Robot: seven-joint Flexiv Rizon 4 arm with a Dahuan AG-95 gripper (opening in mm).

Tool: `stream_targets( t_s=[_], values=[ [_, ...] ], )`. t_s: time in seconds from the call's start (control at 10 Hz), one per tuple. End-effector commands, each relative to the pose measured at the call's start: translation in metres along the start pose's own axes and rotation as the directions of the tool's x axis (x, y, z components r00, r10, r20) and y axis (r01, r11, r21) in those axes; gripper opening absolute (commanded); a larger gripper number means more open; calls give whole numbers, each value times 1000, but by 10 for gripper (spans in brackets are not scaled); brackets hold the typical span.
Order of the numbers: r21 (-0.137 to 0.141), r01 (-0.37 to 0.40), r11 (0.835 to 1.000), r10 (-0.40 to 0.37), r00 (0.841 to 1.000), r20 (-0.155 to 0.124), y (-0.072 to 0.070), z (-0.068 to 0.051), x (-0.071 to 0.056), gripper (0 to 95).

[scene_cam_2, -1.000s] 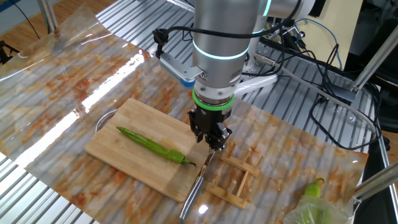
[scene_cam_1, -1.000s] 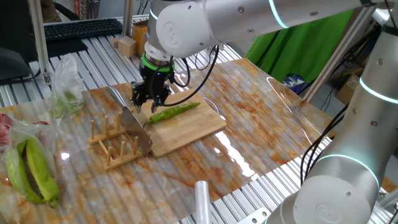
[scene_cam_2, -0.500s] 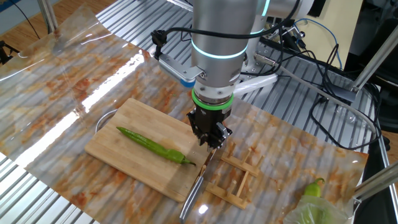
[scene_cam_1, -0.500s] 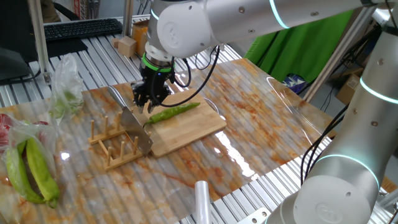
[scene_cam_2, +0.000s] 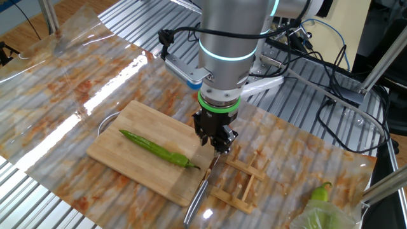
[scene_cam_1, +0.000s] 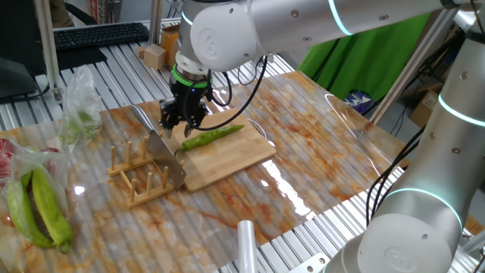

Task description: Chop the chili peppers

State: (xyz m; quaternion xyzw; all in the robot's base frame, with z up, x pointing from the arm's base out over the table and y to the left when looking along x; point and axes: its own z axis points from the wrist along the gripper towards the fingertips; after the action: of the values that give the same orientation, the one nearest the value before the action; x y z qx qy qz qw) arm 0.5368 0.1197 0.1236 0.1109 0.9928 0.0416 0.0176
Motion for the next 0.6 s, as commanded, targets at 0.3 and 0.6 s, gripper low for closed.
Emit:
stream_targets(
  t_s=[0.3, 0.6],
  values=[
    [-4, 64, 998, -64, 998, 2, -1, 0, 2, 0],
    [-19, 67, 998, -67, 998, 0, -1, 0, 2, 0]
  ],
)
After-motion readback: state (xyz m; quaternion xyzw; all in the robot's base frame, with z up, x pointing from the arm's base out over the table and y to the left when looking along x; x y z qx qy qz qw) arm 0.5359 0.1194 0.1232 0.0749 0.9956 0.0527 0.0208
